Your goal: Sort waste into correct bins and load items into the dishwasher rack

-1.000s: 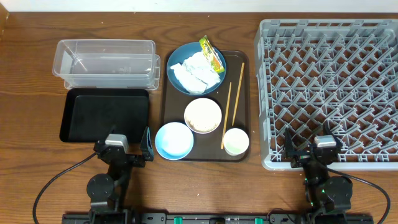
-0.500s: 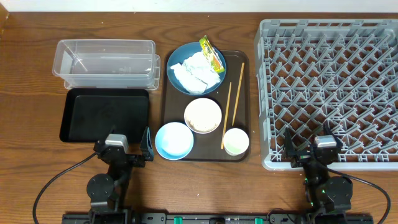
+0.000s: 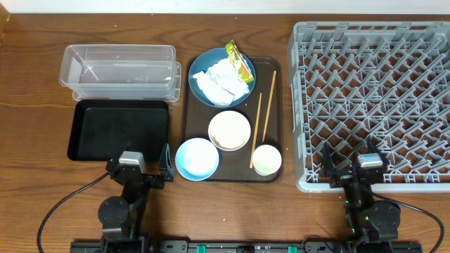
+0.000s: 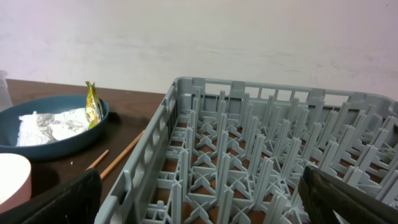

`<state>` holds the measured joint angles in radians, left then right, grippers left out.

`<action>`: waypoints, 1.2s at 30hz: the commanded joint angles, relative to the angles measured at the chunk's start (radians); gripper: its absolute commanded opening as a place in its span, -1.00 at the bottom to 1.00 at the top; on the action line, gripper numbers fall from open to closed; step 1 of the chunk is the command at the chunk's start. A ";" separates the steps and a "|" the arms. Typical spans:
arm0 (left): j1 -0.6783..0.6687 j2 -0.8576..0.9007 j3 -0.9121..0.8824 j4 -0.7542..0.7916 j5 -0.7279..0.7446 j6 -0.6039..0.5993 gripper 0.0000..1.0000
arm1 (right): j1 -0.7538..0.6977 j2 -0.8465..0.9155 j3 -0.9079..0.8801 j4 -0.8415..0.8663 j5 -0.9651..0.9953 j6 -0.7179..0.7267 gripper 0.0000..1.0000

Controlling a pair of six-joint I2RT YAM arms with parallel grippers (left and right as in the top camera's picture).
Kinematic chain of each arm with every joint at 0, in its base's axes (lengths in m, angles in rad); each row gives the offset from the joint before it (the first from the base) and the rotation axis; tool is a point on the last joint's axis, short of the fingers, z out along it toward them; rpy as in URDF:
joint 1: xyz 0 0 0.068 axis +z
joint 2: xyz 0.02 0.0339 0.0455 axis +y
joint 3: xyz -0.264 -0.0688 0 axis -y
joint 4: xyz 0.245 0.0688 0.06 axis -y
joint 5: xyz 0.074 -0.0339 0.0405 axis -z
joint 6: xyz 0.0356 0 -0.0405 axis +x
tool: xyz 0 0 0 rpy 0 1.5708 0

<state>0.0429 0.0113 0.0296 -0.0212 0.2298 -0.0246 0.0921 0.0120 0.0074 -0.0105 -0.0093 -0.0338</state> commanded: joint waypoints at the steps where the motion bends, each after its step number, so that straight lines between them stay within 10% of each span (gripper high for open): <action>1: -0.002 -0.001 0.024 0.004 -0.002 0.014 0.92 | 0.001 -0.003 0.033 0.002 -0.011 -0.009 0.98; 17: -0.002 0.107 0.185 0.000 0.018 0.057 0.93 | 0.001 0.002 0.155 -0.010 -0.011 -0.080 0.99; 36: -0.185 1.107 1.121 -0.521 0.046 0.144 0.92 | 0.000 0.620 0.721 -0.374 -0.141 -0.094 0.98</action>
<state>-0.0891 1.0019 1.0142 -0.4850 0.2886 0.0879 0.0921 0.5411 0.6300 -0.3431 -0.0868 -0.1173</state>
